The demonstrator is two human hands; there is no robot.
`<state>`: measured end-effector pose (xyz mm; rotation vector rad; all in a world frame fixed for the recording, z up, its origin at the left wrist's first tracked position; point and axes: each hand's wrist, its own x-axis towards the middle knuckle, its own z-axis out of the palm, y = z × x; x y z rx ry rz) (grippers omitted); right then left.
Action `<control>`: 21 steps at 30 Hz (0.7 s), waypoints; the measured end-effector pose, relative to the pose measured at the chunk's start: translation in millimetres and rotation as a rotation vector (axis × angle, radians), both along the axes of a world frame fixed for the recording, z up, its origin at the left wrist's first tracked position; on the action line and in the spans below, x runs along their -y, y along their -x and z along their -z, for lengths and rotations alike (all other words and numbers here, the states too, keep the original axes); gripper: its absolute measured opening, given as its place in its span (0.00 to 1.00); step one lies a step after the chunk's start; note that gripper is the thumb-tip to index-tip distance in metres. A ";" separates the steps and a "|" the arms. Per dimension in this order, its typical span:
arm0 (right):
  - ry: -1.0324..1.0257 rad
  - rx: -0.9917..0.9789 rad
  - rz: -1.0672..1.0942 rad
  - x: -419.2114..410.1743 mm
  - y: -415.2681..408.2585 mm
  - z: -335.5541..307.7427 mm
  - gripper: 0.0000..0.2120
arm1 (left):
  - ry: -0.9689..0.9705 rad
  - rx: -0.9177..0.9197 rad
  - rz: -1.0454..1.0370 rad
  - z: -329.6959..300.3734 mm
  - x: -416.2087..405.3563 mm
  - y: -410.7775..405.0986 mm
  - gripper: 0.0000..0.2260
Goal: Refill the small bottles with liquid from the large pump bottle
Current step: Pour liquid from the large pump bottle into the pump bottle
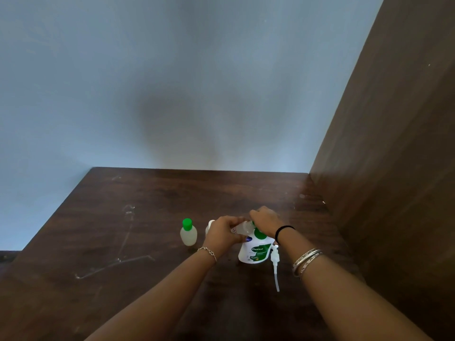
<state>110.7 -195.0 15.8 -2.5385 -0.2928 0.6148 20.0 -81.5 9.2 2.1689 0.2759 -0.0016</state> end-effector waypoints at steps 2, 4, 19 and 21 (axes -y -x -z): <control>-0.001 0.012 0.001 -0.5 1.3 -0.6 0.16 | -0.002 0.002 0.000 0.4 0.0 0.5 0.26; -0.001 -0.027 -0.016 -0.3 -1.1 -1.6 0.16 | 0.009 0.002 0.002 -0.6 0.2 0.7 0.25; 0.022 -0.072 -0.055 2.5 -4.2 -4.5 0.13 | 0.011 0.009 -0.008 -0.4 0.4 -1.8 0.25; 0.052 -0.058 -0.067 1.1 -4.1 -4.1 0.13 | 0.014 0.008 -0.011 0.2 0.4 -2.2 0.25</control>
